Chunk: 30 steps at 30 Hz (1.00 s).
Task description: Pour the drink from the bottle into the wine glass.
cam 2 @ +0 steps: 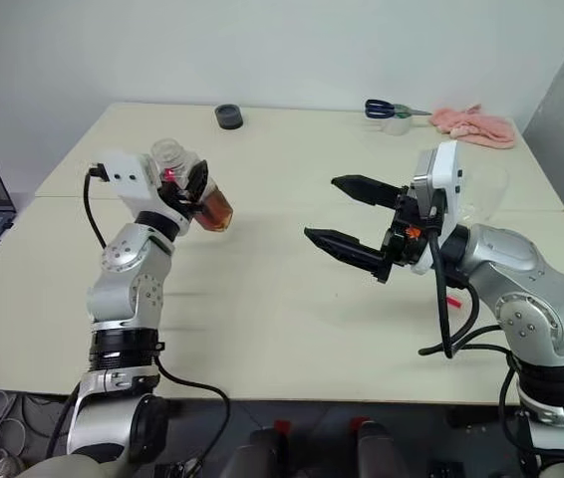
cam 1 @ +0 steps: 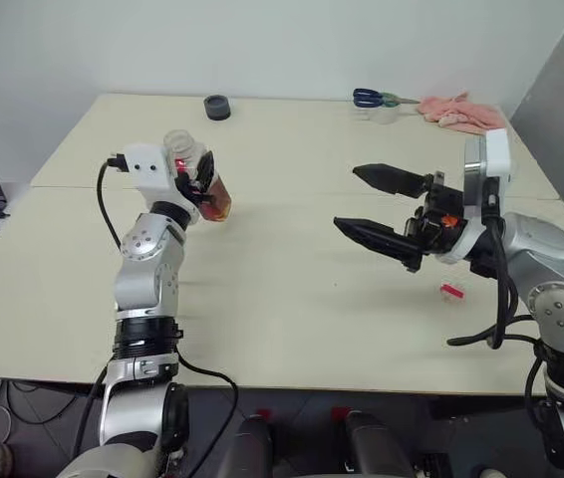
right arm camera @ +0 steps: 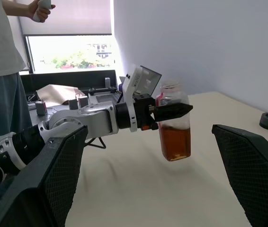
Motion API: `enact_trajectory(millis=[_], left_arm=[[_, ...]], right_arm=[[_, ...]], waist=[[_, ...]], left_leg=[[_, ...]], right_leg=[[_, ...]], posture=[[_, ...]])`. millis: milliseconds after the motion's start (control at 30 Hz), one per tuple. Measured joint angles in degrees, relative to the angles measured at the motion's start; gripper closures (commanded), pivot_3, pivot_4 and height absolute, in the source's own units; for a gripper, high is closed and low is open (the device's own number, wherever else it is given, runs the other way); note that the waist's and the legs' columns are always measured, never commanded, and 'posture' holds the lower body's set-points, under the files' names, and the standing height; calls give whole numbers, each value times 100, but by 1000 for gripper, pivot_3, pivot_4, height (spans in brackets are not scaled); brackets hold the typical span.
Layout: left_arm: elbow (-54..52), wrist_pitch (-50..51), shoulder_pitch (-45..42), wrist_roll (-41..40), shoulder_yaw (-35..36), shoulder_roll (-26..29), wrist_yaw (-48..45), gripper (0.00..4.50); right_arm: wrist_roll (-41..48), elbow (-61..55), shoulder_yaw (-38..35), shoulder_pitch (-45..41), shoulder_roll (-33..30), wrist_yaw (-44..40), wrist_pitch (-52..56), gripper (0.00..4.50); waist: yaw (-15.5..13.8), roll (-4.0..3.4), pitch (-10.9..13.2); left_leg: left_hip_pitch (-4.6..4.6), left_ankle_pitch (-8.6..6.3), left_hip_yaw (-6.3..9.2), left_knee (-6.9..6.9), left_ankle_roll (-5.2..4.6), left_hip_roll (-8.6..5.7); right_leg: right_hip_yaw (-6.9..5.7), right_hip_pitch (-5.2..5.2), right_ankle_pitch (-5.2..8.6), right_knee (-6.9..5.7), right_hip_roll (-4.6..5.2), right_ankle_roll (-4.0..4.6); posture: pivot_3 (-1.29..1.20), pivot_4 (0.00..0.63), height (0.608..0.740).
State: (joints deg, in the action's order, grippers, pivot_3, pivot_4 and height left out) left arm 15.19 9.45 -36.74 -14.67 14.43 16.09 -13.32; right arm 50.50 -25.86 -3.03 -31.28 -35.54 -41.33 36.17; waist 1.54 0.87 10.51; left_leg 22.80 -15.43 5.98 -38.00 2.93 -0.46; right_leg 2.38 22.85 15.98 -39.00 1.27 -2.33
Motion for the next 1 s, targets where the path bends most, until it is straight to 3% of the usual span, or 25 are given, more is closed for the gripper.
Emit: enact_trajectory(millis=[200,467,733,1000], left_arm=[[814,-374,27,257,12,162,82,2655],[1029,-646,-21,377,-57,170,39,2655],[1216,-624,-100,406,-125,172,-5,140],[350,-184,514,364,-123,144,143,64]], right_arm=[[-33,25,2,-54,74,-24,23,25],[-44,22,0,-76,124,84,75,25],[-95,-59,-5,-58,129,239,78,0],[-98,-109,-9,104,151,290,83,0]], waist=[[20,0,0],[13,0,-1],[14,0,-1],[25,0,-1]], left_leg=[[3,0,-2,1,-1,1],[3,0,-1,0,0,0],[4,0,-2,0,0,1],[5,0,2,2,0,7]], right_leg=[[2,9,0,-6,-7,1],[2,10,-1,-8,-4,1],[2,12,-1,-8,-4,1],[10,18,-1,-10,-3,1]], posture=[[0,150,740],[0,150,740],[0,150,740],[0,150,740]])
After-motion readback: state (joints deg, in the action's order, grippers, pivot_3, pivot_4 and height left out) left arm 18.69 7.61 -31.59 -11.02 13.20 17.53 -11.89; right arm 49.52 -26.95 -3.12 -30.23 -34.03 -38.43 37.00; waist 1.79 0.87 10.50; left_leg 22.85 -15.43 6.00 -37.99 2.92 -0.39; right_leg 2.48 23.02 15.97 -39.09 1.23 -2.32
